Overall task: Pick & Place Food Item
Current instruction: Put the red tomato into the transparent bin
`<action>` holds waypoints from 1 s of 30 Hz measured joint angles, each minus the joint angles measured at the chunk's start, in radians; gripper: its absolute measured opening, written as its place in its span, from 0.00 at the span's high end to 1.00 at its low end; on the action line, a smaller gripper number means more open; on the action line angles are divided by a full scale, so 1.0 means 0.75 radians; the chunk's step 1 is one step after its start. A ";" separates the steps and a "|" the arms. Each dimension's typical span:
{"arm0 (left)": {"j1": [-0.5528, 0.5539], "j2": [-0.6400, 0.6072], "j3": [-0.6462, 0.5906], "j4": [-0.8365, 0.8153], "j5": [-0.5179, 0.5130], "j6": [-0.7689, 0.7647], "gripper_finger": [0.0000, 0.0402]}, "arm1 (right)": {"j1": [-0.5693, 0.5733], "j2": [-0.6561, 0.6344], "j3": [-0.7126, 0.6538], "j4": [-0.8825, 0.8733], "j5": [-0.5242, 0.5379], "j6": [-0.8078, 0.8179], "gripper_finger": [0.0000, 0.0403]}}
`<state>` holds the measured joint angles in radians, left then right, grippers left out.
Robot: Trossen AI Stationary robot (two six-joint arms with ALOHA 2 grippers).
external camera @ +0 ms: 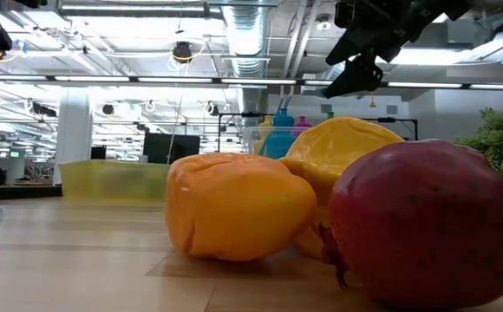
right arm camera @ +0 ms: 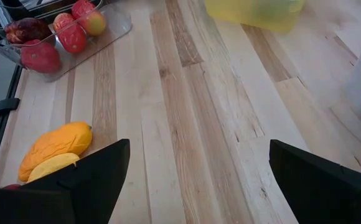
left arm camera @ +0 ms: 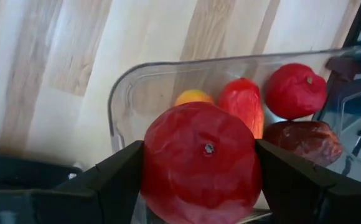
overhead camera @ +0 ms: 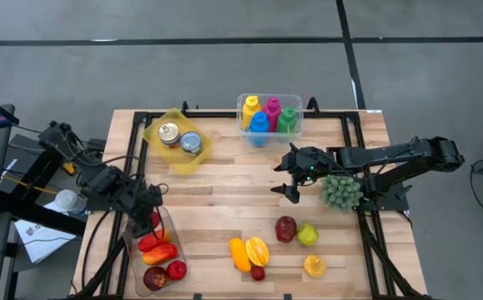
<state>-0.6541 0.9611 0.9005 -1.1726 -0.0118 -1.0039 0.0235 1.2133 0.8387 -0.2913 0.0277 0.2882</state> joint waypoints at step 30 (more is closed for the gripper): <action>-0.109 0.267 0.000 0.103 -0.244 0.025 0.32 | -0.042 0.000 -0.001 -0.002 -0.001 0.001 0.08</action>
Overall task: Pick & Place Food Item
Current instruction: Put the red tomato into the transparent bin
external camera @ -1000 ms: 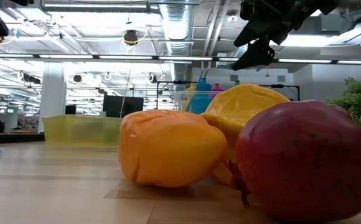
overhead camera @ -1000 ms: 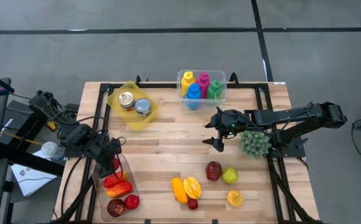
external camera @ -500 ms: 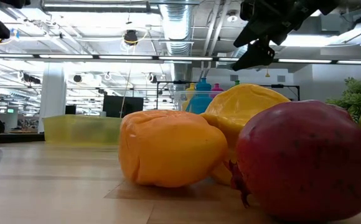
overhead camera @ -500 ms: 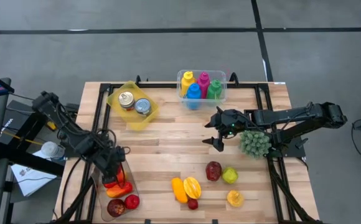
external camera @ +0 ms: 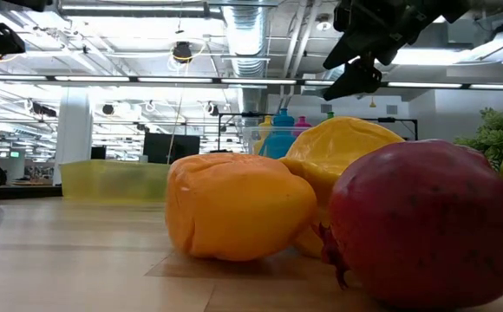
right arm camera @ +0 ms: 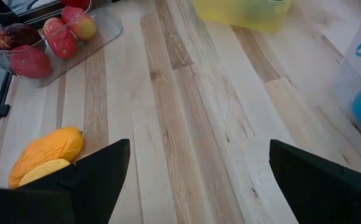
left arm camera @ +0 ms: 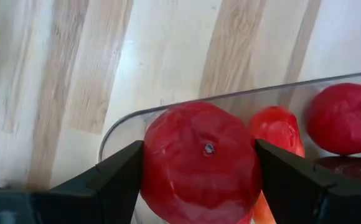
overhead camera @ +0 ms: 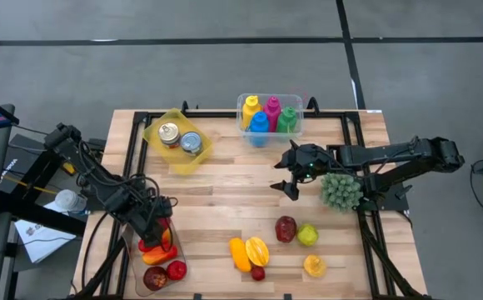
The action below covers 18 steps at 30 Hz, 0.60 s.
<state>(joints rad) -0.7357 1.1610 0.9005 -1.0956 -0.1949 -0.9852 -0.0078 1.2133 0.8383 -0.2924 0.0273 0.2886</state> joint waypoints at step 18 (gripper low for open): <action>0.000 -0.001 0.000 -0.041 0.046 0.012 0.18 | 0.001 0.000 0.000 -0.015 0.000 0.000 0.08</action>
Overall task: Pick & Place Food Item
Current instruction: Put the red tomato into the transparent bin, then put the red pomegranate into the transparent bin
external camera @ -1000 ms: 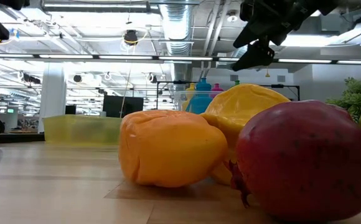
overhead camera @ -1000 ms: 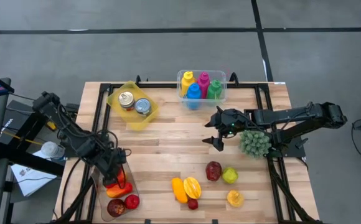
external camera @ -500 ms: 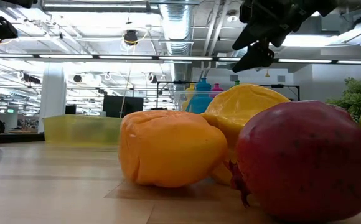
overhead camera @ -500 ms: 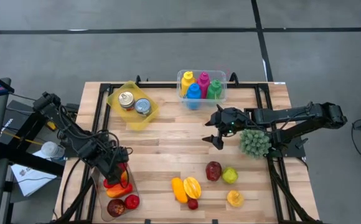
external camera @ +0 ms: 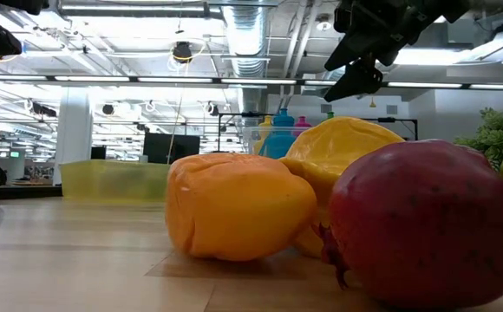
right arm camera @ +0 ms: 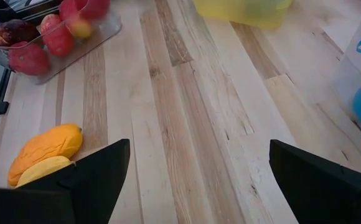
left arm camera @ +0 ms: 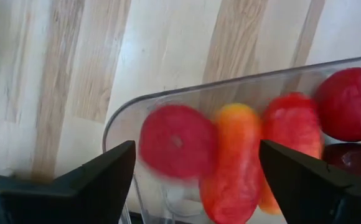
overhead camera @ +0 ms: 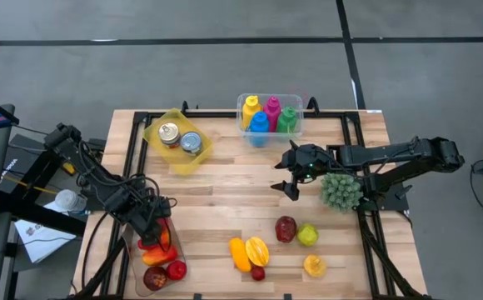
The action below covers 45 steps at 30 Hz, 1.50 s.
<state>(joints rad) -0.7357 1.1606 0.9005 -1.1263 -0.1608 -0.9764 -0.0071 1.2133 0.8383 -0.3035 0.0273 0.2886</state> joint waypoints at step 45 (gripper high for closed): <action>0.416 0.510 0.040 1.723 0.245 1.271 0.26 | 0.010 0.000 -0.001 -0.015 -0.006 -0.001 0.08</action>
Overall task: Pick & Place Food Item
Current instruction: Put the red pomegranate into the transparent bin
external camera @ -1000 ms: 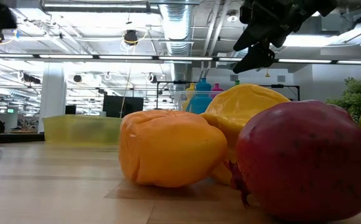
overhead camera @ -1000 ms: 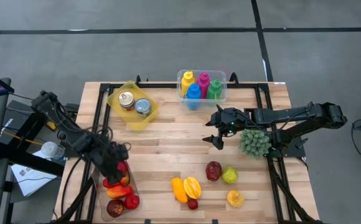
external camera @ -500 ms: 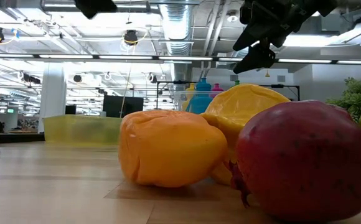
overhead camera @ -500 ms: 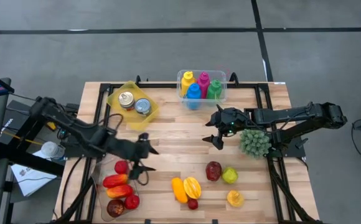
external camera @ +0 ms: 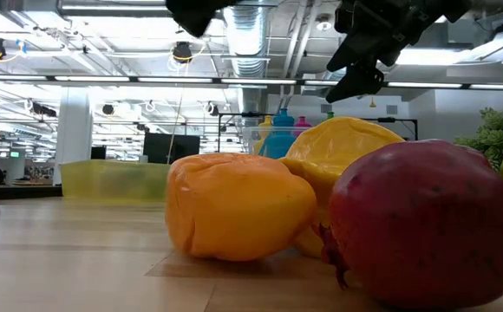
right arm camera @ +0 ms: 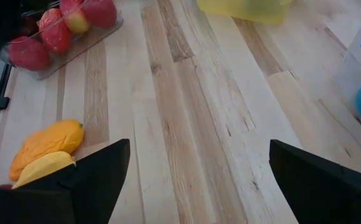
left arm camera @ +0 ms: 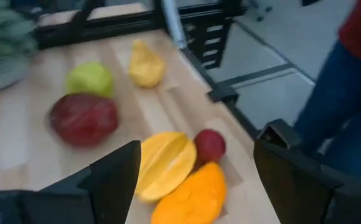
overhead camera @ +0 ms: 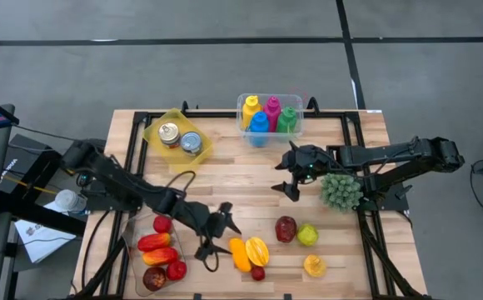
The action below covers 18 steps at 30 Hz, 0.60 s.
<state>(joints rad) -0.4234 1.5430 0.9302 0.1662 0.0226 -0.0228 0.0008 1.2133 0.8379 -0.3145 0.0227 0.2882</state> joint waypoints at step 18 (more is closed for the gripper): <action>-0.149 0.371 0.284 0.154 -0.172 -0.325 0.26 | 0.406 0.001 -0.001 0.221 -0.071 0.139 0.10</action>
<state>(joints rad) -0.5354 1.8216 1.1431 0.2816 -0.1066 -0.2667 0.3049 1.2139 0.8375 -0.1489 -0.0309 0.3922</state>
